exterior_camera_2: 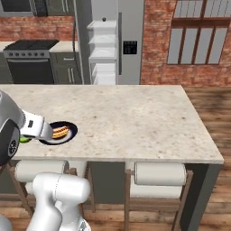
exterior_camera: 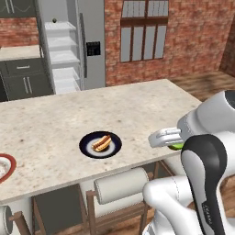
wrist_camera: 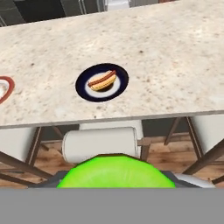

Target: Pick up the apple and kiwi from the fridge and place one fruit on each plate on the dining counter.

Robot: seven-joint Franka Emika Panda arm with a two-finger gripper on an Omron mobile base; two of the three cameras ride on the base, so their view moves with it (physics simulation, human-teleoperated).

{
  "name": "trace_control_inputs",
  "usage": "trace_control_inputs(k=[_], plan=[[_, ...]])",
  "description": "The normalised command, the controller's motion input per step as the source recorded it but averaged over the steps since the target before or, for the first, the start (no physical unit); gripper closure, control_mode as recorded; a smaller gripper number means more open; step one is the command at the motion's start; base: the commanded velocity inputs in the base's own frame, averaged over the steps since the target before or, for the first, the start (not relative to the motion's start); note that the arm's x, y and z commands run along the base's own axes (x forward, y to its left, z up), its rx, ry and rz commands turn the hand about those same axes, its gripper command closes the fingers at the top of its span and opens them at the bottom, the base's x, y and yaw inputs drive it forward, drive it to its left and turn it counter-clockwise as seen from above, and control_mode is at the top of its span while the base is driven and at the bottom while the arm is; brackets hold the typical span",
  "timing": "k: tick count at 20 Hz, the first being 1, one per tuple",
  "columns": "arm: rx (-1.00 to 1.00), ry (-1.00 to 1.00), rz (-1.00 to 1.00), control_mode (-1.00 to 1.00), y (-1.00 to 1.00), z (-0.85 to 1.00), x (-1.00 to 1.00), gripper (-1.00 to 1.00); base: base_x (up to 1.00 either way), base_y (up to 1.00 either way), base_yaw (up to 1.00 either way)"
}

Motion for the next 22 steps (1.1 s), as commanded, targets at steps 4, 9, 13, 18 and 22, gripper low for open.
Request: trace_control_inputs(k=[4, 9, 13, 18, 22], plan=[[0.00, 0.00, 0.00, 1.00, 0.00, 0.00, 0.00, 1.00, 0.69, -0.27, 0.10], [0.00, 0.00, 0.00, 1.00, 0.00, 0.00, 0.00, 1.00, 0.36, 0.08, 0.03], [0.00, 0.00, 0.00, 1.00, 0.00, 0.00, 0.00, 1.00, 0.00, 0.00, 0.00], [0.00, 0.04, 0.00, -1.00, 0.02, 0.00, 0.30, 1.00, 0.00, 0.00, 0.00], [0.00, 0.36, 0.00, -1.00, 0.25, 0.00, 1.00, 1.00, 0.00, 0.00, 0.00]])
